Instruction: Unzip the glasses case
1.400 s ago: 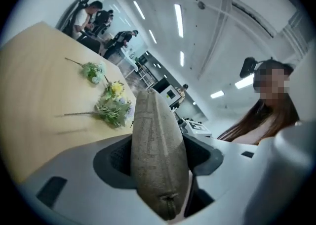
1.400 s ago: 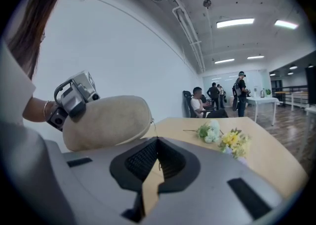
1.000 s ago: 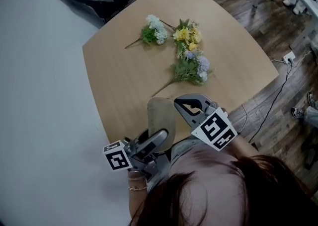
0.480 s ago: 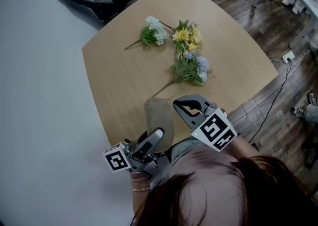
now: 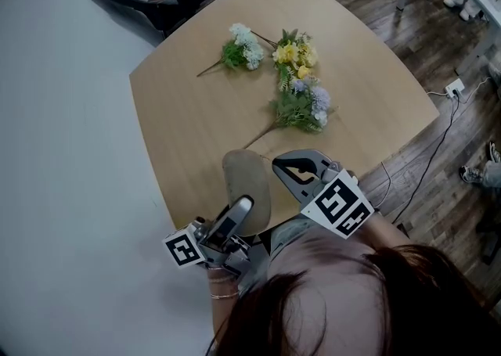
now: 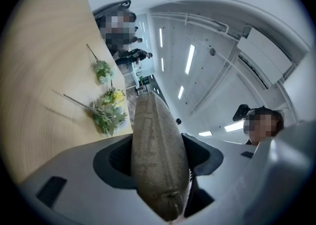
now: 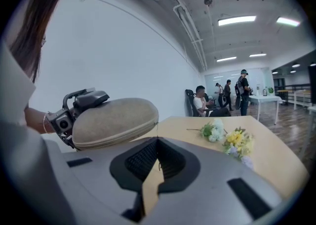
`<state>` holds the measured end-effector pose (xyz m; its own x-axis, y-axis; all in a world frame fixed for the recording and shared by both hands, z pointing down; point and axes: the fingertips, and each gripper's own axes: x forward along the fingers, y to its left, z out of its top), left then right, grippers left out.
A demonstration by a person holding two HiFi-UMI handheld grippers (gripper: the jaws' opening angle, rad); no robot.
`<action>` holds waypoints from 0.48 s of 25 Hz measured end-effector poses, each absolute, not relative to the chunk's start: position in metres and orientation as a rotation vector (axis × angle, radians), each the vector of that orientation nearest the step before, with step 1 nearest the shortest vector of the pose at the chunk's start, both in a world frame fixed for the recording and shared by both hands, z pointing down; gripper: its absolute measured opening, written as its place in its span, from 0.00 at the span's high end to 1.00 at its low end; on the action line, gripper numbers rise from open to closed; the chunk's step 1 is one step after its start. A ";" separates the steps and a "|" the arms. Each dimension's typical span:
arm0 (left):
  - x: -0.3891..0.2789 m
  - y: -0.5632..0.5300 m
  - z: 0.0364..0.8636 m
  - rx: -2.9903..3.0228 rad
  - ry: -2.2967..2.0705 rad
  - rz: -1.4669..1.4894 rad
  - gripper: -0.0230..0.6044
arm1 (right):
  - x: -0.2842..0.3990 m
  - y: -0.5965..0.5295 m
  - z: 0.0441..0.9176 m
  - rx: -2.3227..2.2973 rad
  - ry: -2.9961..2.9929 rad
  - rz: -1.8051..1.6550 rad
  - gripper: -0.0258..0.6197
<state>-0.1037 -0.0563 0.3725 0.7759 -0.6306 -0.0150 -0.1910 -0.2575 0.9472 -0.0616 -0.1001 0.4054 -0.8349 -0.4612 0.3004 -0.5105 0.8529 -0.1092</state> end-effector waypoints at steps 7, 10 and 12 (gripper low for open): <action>-0.105 -0.060 0.371 1.793 -0.640 -0.525 0.52 | -0.061 -0.097 0.403 0.725 -2.773 0.274 0.94; -0.105 -0.064 0.370 1.786 -0.641 -0.533 0.52 | -0.060 -0.098 0.403 0.721 -2.774 0.278 0.94; -0.105 -0.066 0.371 1.781 -0.644 -0.539 0.52 | -0.060 -0.099 0.404 0.720 -2.773 0.281 0.94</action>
<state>-0.1047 -0.0661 0.3709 0.7478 -0.6625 -0.0420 -0.1581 -0.2393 0.9580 -0.0595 -0.0986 0.4036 -0.8427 -0.4481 0.2985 -0.4989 0.8583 -0.1199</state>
